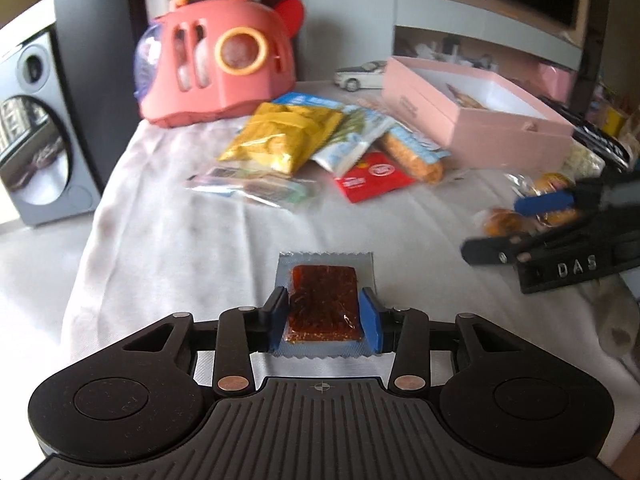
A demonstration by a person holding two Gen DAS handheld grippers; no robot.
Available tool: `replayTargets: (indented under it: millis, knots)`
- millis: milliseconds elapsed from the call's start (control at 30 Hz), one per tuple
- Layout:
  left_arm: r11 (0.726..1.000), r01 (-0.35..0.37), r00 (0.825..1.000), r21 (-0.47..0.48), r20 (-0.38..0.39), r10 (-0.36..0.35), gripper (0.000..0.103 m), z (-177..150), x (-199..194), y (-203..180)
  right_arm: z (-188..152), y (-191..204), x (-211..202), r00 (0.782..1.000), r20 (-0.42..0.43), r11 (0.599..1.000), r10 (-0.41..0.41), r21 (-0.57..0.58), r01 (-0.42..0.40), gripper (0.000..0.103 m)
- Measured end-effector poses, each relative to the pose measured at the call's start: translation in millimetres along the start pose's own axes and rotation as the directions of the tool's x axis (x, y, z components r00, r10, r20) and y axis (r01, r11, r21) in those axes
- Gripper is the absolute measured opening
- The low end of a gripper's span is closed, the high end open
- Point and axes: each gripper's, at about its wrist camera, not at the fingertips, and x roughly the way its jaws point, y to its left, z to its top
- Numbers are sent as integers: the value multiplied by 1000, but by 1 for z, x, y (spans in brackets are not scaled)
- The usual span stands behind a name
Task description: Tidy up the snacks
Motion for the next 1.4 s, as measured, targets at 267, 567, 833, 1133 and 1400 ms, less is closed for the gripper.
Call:
replayTargets:
  millis: [267, 567, 833, 1133, 1400]
  knots:
    - [998, 31, 999, -52, -13, -31, 45, 2, 0, 14, -20, 23, -47, 957, -6, 954, 289, -77, -288, 90]
    - [995, 42, 999, -90, 17, -40, 44, -4, -2, 17, -6, 24, -12, 997, 18, 988, 81, -132, -78, 76]
    - [1000, 22, 1000, -21, -4, -22, 44, -1, -2, -1, 1, 44, -5, 995, -31, 971, 96, -216, -101, 27]
    - [978, 183, 983, 101, -40, -180, 44, -7, -8, -67, -37, 1, -55, 998, -55, 990, 20, -136, -27, 26]
    - [983, 162, 986, 82, -46, -159, 44, 1, 5, -84, -63, -27, -75, 999, -19, 999, -35, -37, 34, 77]
